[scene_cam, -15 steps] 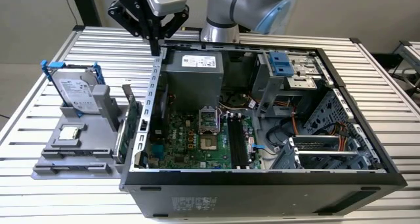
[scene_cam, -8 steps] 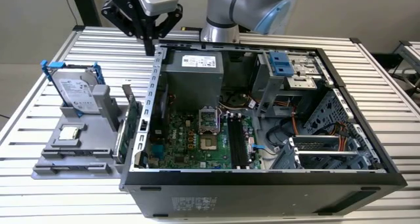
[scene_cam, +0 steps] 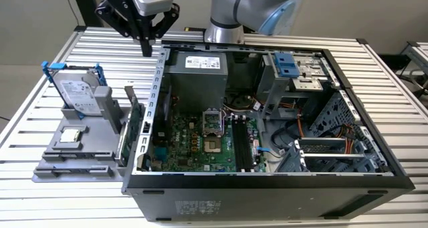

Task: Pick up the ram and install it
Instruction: 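Reach for the ram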

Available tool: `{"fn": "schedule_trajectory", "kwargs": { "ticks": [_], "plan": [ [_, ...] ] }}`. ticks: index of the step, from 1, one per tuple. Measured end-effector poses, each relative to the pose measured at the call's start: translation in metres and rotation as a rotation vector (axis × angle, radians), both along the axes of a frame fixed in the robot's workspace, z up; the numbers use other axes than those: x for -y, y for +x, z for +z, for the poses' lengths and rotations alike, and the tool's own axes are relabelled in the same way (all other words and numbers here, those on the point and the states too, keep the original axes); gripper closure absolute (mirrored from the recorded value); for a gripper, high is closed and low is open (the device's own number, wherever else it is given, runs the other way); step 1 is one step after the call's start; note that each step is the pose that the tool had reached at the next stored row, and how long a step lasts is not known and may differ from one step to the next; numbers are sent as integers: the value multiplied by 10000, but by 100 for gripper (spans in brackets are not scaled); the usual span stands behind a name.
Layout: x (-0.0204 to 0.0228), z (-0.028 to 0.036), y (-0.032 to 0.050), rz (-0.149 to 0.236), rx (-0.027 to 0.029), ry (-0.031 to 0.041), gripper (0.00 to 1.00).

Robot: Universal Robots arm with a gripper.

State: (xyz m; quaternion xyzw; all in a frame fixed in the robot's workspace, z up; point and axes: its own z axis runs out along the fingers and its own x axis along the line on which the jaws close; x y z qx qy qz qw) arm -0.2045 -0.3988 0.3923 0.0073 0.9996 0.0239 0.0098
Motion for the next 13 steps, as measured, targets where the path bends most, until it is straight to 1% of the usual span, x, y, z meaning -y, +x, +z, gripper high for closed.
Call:
{"fn": "schedule_trajectory", "kwargs": {
  "ticks": [13],
  "plan": [
    [0, -2, -151, 90, 0, -1, 100]
  ]
}}
